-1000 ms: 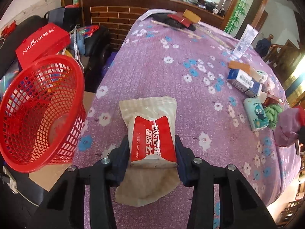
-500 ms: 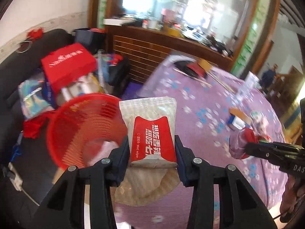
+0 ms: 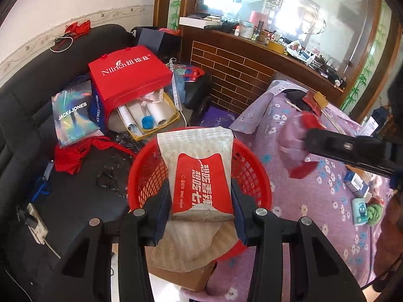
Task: Collect trash
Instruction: 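Move both items over the red basket and open both tools to release them, then grasp the green towel with right tool while left tool grasps the Hangyodon packet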
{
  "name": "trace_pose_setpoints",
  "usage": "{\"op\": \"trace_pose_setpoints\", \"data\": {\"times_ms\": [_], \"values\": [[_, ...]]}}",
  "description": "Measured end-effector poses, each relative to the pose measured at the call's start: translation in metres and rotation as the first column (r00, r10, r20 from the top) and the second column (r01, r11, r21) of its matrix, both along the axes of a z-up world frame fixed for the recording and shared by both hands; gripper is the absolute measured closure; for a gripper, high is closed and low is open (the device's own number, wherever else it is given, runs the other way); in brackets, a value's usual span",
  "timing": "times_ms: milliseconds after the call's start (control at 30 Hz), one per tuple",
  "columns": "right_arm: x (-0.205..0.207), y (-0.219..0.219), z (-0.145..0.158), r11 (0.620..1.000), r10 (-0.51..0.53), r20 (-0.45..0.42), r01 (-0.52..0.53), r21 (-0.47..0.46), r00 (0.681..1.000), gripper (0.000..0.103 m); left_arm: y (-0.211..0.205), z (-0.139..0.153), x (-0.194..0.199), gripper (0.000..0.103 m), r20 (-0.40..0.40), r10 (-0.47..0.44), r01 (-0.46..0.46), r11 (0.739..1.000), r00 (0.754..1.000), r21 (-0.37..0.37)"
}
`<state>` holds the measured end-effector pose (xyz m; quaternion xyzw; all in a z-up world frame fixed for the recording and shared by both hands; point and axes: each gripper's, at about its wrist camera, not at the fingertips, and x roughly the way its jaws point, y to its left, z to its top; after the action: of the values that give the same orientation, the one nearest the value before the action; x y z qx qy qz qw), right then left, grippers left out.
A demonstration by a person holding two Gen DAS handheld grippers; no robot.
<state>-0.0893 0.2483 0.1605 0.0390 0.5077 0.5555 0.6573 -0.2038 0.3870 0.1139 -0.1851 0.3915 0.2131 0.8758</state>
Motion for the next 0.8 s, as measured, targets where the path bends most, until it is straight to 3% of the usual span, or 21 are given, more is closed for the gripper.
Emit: {"op": "trace_pose_setpoints", "data": {"times_ms": [33,100,133,167,367,567,700,800], "values": [[0.002,0.004,-0.002,1.000,-0.009,-0.005,0.009,0.002,1.000,0.079,0.003,0.000,0.001,0.058,0.001,-0.001,0.001,1.000,1.000,-0.008],[0.008,0.014,-0.005,1.000,-0.025,-0.023,0.025,0.003,0.999,0.064,0.007,0.001,0.001,0.039,0.005,0.012,-0.012,1.000,1.000,-0.013],[0.009,0.013,-0.005,0.999,-0.039,-0.025,0.039,0.005,0.999,0.051,0.008,0.003,-0.001,0.036,0.018,0.020,-0.019,1.000,1.000,-0.015],[0.011,0.009,-0.002,0.998,-0.055,-0.023,0.056,0.014,0.998,0.049,0.009,0.004,-0.002,0.036,0.028,0.022,-0.022,1.000,0.999,-0.014],[0.013,-0.028,0.006,0.994,-0.106,-0.004,0.106,0.021,0.994,0.049,-0.007,0.013,-0.007,0.036,0.059,-0.007,0.007,1.000,0.998,0.016],[0.006,-0.105,-0.016,0.981,-0.183,0.016,0.184,-0.060,0.983,0.049,-0.065,0.006,0.017,0.036,0.042,-0.156,0.156,0.988,0.987,0.001],[0.006,-0.169,-0.040,0.955,-0.276,-0.017,0.272,-0.114,0.961,0.049,-0.116,-0.003,0.040,0.036,0.013,-0.273,0.273,0.962,0.962,-0.011],[0.010,-0.221,-0.051,0.922,-0.369,-0.040,0.360,-0.144,0.928,0.050,-0.164,-0.006,0.061,0.036,-0.004,-0.382,0.381,0.924,0.924,-0.023]]}}
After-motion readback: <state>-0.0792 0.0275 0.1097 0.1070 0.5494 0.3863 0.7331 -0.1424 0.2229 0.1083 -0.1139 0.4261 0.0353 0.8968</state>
